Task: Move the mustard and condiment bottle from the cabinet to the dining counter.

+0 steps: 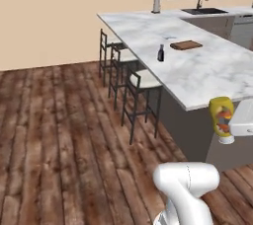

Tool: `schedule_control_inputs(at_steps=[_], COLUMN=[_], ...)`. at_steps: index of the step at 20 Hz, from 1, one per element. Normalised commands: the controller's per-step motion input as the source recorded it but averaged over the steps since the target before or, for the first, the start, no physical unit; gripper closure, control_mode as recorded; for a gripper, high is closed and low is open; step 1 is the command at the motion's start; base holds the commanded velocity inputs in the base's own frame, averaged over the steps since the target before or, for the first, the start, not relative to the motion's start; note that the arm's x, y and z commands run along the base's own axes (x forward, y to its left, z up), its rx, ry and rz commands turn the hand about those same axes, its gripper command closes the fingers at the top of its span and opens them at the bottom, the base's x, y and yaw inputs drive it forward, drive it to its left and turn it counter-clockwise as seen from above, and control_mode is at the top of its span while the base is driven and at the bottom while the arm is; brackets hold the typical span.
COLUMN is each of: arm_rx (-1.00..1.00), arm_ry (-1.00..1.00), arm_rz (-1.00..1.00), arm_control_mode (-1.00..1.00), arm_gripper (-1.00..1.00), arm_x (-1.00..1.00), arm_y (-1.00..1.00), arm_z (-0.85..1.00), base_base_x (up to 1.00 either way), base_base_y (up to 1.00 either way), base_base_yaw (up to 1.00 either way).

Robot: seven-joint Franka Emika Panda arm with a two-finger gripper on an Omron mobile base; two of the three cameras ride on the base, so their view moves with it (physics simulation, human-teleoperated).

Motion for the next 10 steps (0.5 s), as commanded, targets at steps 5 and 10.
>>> schedule_control_inputs(at_steps=[5, 10], arm_rx=[0.00, 0.00], arm_ry=[0.00, 0.00], arm_rz=[0.00, 0.00], arm_control_mode=[1.00, 1.00], arm_gripper=[1.00, 1.00], arm_x=[0.00, 0.00], arm_y=[0.00, 0.00], arm_z=[0.00, 0.00], base_base_x=[0.53, 0.51], base_base_y=[0.54, 0.60], base_base_yaw=[-0.39, -0.40])
